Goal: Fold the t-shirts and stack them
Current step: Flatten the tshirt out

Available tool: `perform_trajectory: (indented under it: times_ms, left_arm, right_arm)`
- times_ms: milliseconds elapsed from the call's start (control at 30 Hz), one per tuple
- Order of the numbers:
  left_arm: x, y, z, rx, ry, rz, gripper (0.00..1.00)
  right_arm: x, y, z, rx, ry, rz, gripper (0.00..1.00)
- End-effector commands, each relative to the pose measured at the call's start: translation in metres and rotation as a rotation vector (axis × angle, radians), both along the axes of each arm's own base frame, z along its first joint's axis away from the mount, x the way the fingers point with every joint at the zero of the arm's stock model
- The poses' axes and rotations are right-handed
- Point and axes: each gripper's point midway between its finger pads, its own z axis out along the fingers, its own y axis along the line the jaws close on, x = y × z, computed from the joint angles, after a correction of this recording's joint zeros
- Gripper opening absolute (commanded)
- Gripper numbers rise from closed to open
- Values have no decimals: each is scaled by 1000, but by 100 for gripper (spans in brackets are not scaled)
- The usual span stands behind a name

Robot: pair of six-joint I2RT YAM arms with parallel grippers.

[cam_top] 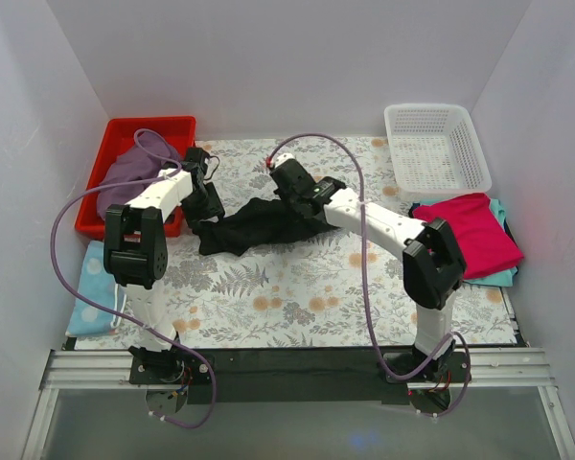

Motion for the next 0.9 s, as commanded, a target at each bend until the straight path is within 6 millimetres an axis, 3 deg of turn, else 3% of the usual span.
perform_trajectory:
  times_ms: [0,267,433,600,700,733,867]
  left_arm:
    - [16,-3,28,-26,-89,-9,53]
    - [29,-6,30,-32,-102,-19,50]
    - [44,-15,43,-72,-147,-40,48]
    - [46,-32,63,-148,-192,-106,48]
    - [35,-57,72,-187,-206,-211,48]
    - [28,-74,75,-193,-209,-264,48]
    - [5,-118,68,-226,-179,-392,51]
  right_arm:
    - [19,-60,41,-38,-120,-203,2]
    - [25,-178,76,-115,-186,-496,1]
    - [26,-217,81,-123,-206,-616,1]
    - [24,-230,80,-95,-192,-691,1]
    - [25,-223,73,-76,-163,-678,1]
    - [26,-220,69,-72,-151,-672,1]
    - [28,-213,65,-37,-129,-672,1]
